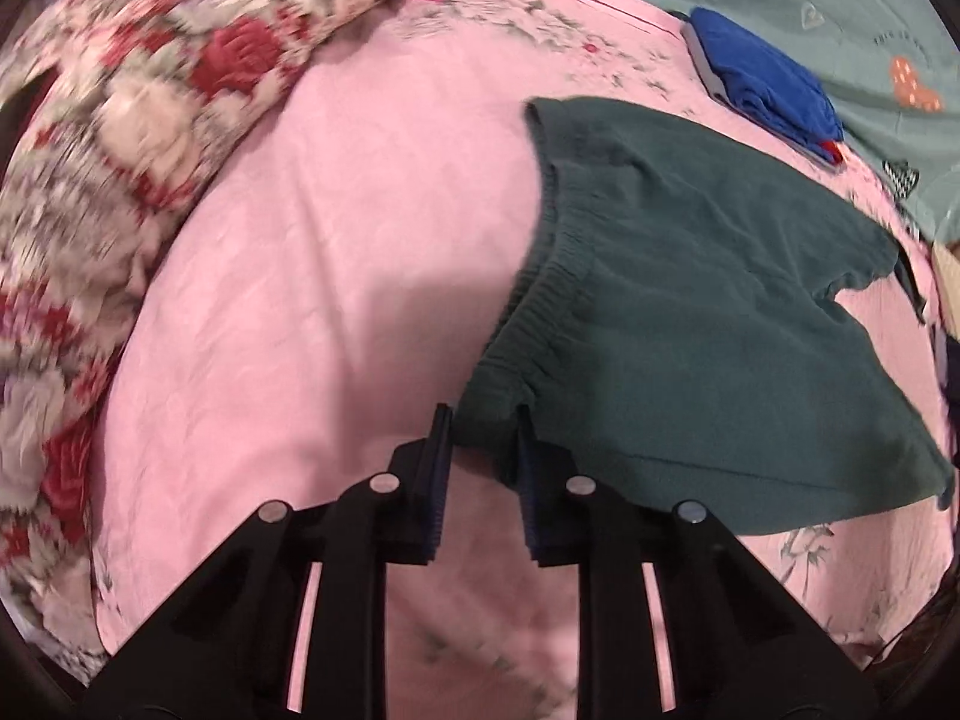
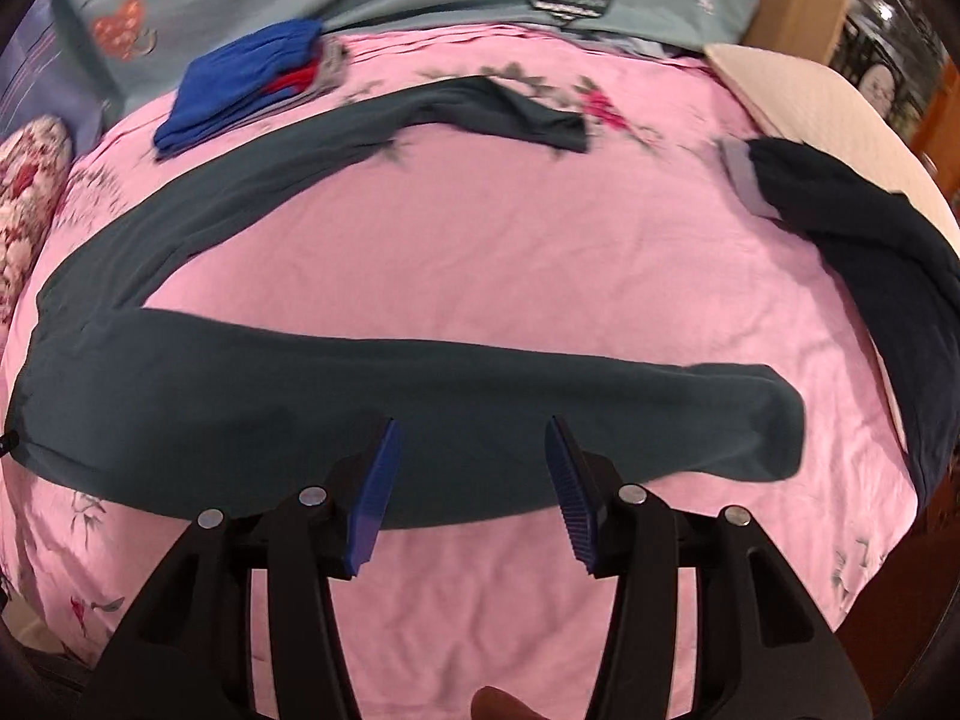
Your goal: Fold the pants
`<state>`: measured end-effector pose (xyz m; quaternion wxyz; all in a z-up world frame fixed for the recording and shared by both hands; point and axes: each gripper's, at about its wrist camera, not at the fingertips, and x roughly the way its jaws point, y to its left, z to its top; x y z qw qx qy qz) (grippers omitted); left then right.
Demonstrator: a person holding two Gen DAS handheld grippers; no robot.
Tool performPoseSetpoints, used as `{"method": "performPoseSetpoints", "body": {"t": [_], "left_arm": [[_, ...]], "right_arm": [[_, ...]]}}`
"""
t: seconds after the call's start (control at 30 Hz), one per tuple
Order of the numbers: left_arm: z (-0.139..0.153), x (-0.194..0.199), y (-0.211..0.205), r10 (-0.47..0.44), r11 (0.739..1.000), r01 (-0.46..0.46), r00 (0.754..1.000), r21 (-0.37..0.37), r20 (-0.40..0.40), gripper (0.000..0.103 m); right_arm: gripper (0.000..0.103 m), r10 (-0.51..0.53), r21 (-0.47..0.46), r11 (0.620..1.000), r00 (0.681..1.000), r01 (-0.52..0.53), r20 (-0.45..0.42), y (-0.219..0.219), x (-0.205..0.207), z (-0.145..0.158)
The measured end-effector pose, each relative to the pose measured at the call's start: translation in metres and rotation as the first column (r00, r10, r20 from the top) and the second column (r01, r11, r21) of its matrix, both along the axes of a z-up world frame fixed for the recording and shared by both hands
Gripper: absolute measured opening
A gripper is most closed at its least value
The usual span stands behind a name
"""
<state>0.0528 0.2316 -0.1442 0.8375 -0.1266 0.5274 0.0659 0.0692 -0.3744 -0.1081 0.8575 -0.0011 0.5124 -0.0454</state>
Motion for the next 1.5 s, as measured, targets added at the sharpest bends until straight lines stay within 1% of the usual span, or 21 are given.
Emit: {"method": "performPoseSetpoints", "body": {"t": [0.03,0.1,0.13,0.17,0.2,0.23,0.27,0.4,0.5,0.57,0.63,0.77,0.87,0.93,1.0,1.13,1.23,1.3,1.33,1.4,1.5], "left_arm": [[-0.005,-0.005,0.005,-0.004,1.000,0.003,1.000,-0.026,-0.013,0.022],[-0.011,-0.008,0.006,-0.011,1.000,0.011,1.000,-0.029,-0.021,0.027],[-0.010,-0.007,0.005,-0.022,0.999,0.022,1.000,-0.024,-0.014,0.042],[-0.008,-0.004,0.003,-0.020,1.000,0.020,1.000,0.003,-0.023,0.052],[-0.004,-0.001,0.002,0.010,0.997,-0.008,1.000,0.072,-0.029,0.076],[0.002,-0.002,0.003,0.035,0.993,-0.033,0.999,0.116,-0.015,0.079],[0.010,-0.003,0.006,0.057,0.988,-0.057,0.998,0.146,0.008,0.079],[0.039,-0.004,0.009,0.155,0.971,-0.162,0.986,0.174,0.054,0.080],[0.054,-0.010,-0.006,0.198,0.960,-0.206,0.978,0.189,0.060,0.083],[0.062,-0.011,-0.027,0.217,0.954,-0.221,0.975,0.201,0.044,0.084],[0.068,-0.014,-0.049,0.214,0.952,-0.214,0.977,0.220,0.026,0.086],[0.073,-0.011,-0.105,0.162,0.954,-0.151,0.987,0.258,-0.021,0.087],[0.076,-0.006,-0.139,0.101,0.947,-0.084,0.994,0.310,-0.039,0.087],[0.081,-0.002,-0.159,0.067,0.943,-0.052,0.997,0.328,-0.036,0.088],[0.085,0.004,-0.173,0.040,0.944,-0.028,0.999,0.330,-0.029,0.088],[0.091,0.017,-0.197,-0.008,0.940,0.014,1.000,0.340,-0.020,0.089],[0.093,0.022,-0.207,-0.021,0.942,0.023,1.000,0.334,-0.010,0.089],[0.092,0.024,-0.211,-0.020,0.946,0.023,1.000,0.324,-0.011,0.089],[0.092,0.024,-0.212,-0.019,0.947,0.022,1.000,0.321,-0.012,0.089],[0.089,0.025,-0.214,-0.022,0.949,0.026,1.000,0.313,-0.017,0.089],[0.086,0.025,-0.213,-0.027,0.949,0.034,0.999,0.312,-0.026,0.089]], "right_arm": [[0.051,0.005,0.000,1.000,1.000,-0.005,-0.002,0.005,0.003,0.001],[0.051,0.011,-0.006,1.000,1.000,-0.011,-0.002,0.007,0.013,0.004],[0.051,0.008,-0.018,1.000,1.000,-0.008,0.003,0.005,0.017,0.007],[0.051,0.005,-0.032,0.999,1.000,-0.005,0.018,0.002,0.024,0.012],[0.051,0.007,-0.043,0.999,0.999,-0.005,0.043,-0.002,0.032,0.018],[0.053,0.003,-0.053,0.999,0.998,0.001,0.071,-0.009,0.041,0.024],[0.053,0.001,-0.059,0.998,0.995,0.005,0.095,-0.017,0.050,0.030],[0.053,0.039,-0.047,0.998,0.989,-0.032,0.146,-0.063,0.114,0.034],[0.053,0.103,-0.081,0.992,0.989,-0.094,0.104,-0.086,0.160,0.009],[0.053,0.097,-0.047,0.994,0.993,-0.094,0.070,-0.104,0.185,-0.010],[0.045,0.062,0.033,0.997,0.997,-0.064,0.050,-0.127,0.207,-0.029],[0.042,0.050,0.133,0.989,0.996,-0.058,0.068,-0.146,0.229,-0.047],[0.039,0.073,0.144,0.986,0.994,-0.085,0.086,-0.145,0.238,-0.052],[0.022,0.082,0.149,0.984,0.992,-0.095,0.095,-0.146,0.246,-0.051],[0.012,0.098,0.131,0.985,0.991,-0.110,0.092,-0.147,0.245,-0.044],[0.010,0.099,0.174,0.977,0.985,-0.123,0.138,-0.166,0.225,-0.007],[0.011,0.083,0.198,0.973,0.982,-0.116,0.170,-0.194,0.200,0.023],[0.010,0.096,0.179,0.977,0.986,-0.120,0.138,-0.206,0.185,0.024],[0.003,0.096,0.125,0.986,0.989,-0.111,0.115,-0.210,0.177,0.019],[0.002,0.087,0.039,0.995,0.995,-0.089,0.040,-0.220,0.166,0.001],[0.003,0.013,0.033,0.999,0.998,-0.011,-0.058,-0.239,0.156,-0.022]]}}
